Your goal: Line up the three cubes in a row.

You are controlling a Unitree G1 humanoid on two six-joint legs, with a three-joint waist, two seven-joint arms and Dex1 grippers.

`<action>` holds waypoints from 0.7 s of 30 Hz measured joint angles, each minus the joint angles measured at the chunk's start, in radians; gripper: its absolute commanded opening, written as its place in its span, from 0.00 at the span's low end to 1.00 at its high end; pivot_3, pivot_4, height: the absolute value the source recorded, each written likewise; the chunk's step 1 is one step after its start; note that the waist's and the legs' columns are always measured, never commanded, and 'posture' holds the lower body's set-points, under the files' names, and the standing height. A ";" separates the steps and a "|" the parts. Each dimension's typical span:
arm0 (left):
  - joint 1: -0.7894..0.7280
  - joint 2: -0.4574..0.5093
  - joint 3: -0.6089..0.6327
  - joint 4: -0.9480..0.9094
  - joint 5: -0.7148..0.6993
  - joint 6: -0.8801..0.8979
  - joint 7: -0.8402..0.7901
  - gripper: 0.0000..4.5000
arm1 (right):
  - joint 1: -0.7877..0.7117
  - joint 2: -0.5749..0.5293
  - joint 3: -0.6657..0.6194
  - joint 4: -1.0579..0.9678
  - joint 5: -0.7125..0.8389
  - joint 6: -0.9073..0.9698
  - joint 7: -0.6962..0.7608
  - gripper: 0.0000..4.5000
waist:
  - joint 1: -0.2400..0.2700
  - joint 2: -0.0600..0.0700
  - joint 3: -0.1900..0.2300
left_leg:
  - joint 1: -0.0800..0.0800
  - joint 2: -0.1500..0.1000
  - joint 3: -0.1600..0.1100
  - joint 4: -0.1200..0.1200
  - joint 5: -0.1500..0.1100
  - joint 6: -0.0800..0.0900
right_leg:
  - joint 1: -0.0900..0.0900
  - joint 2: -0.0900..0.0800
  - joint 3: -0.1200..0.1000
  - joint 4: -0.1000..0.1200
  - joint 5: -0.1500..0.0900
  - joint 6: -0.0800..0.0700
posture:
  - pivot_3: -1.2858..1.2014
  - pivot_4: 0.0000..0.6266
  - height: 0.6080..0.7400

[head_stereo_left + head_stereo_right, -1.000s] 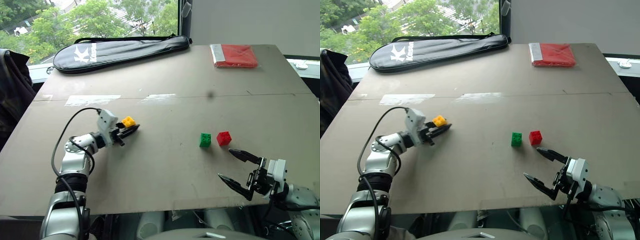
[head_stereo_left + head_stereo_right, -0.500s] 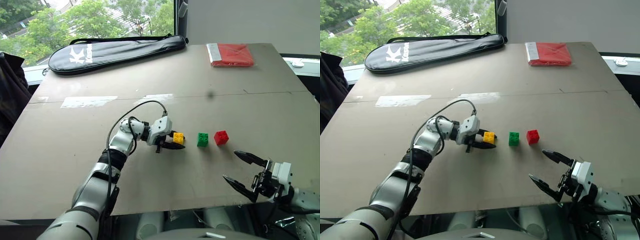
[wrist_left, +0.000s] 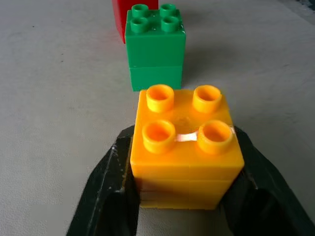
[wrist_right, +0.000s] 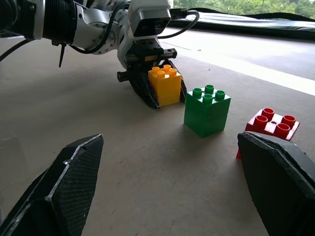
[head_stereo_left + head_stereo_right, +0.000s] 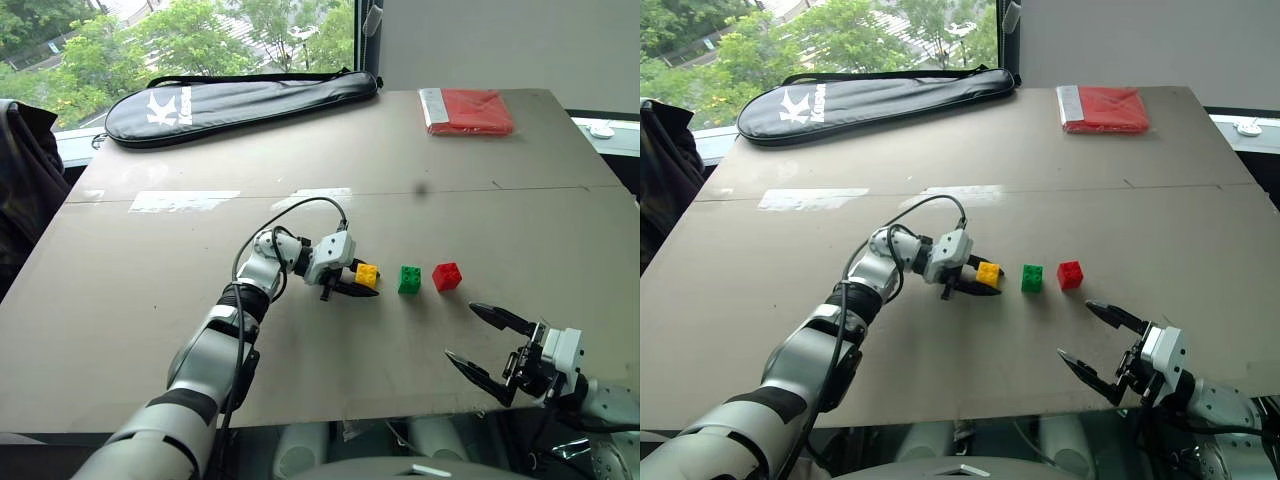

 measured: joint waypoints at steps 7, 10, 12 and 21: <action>0.001 -0.003 0.006 0.004 0.000 -0.001 -0.007 0.99 | -0.016 0.000 0.001 0.000 0.000 0.000 0.004 1.00 | -0.002 0.000 0.000 | 0.001 0.000 -0.001 0.003 0.000 0.000 | 0.002 0.000 0.000 0.001 -0.001 -0.002 | 0.52 0.24 0.75; 0.001 -0.002 0.009 0.004 0.001 -0.005 -0.005 0.99 | -0.017 0.000 0.001 0.001 0.000 0.000 0.007 1.00 | -0.003 0.000 0.000 | 0.001 0.000 -0.002 0.003 0.000 0.000 | 0.002 0.001 -0.001 0.001 -0.001 -0.002 | 0.52 0.24 0.75; 0.001 0.003 0.011 0.004 0.000 -0.005 0.003 0.99 | -0.019 0.000 0.001 0.001 0.000 0.000 0.008 1.00 | -0.003 0.000 0.000 | 0.001 0.001 -0.002 0.003 0.000 0.000 | 0.002 0.001 -0.001 0.001 -0.001 -0.002 | 0.52 0.24 0.75; 0.073 0.056 0.038 -0.107 -0.016 0.051 -0.016 0.99 | -0.014 0.000 0.001 0.002 0.000 0.000 0.012 1.00 | -0.025 0.000 0.000 | 0.001 0.003 -0.002 0.003 0.000 0.000 | 0.002 0.002 -0.002 0.001 -0.001 -0.002 | 0.52 0.24 0.75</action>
